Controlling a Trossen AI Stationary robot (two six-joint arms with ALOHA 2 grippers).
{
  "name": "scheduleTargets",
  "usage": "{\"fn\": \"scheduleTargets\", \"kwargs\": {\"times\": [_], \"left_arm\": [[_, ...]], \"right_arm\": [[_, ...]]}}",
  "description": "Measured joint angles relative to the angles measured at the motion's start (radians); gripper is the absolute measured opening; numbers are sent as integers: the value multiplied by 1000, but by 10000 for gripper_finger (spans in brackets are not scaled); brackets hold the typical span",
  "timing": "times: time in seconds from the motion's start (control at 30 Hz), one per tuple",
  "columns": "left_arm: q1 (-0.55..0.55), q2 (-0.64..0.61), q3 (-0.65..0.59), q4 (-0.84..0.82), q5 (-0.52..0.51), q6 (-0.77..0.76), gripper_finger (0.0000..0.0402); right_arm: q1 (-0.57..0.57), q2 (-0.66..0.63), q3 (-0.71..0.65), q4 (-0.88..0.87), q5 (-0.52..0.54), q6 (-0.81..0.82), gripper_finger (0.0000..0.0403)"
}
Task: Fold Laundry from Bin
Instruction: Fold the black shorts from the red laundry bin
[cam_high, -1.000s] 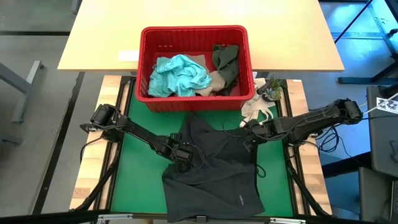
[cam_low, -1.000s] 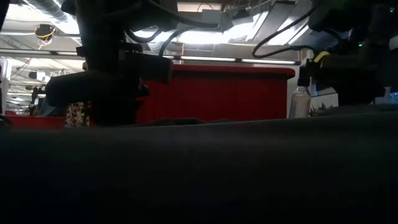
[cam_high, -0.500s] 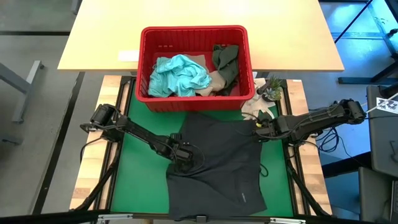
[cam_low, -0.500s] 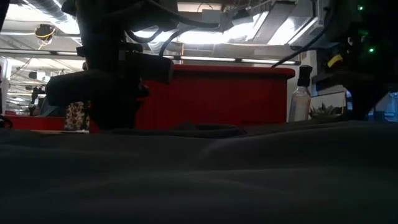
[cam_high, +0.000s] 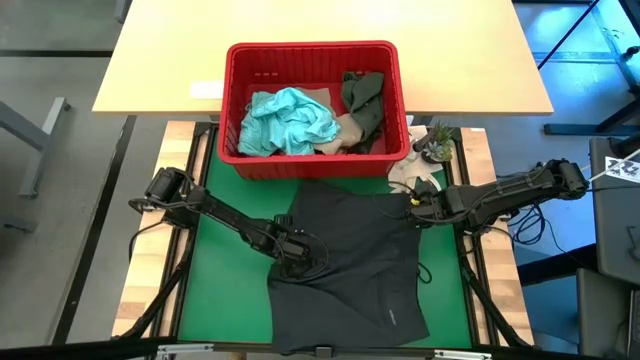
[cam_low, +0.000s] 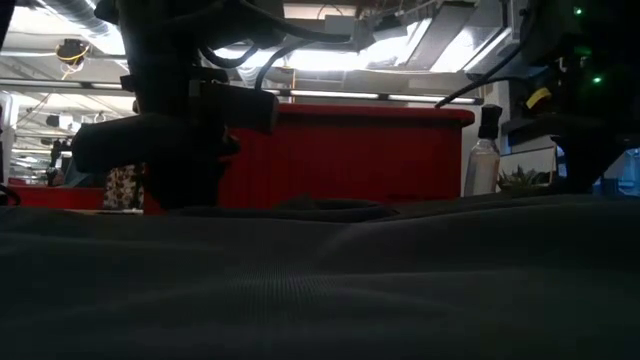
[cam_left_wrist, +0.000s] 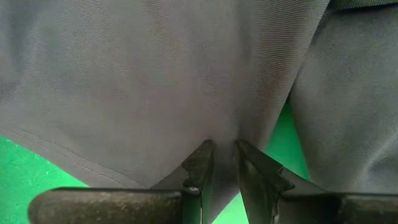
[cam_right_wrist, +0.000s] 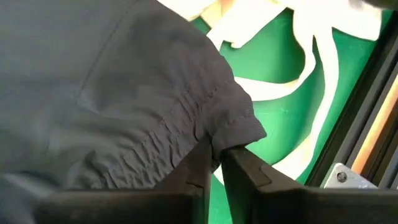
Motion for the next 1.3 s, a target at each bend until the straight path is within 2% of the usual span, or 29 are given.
{"fn": "scheduleTargets", "kwargs": {"times": [0.3,0.43,0.63,0.87,1.03,1.17,1.3], "left_arm": [[2,-57,-4,-4,-5,0,66],[2,-79,-4,-4,-9,0,66],[21,-119,-3,-1,-14,1,66],[81,-121,-1,12,-18,22,66],[135,-121,0,78,-52,41,66],[182,-121,0,156,-53,52,66],[229,-118,0,241,-68,53,66]], "right_arm": [[0,0,0,-1,-5,-28,153],[0,0,0,-16,-22,-28,183],[0,0,0,-26,-102,-28,190],[0,-9,8,-86,-97,-29,191],[0,-10,85,-152,-83,-28,191],[0,-10,145,-116,-50,-38,191],[1,-10,162,0,-47,-82,191]]}}
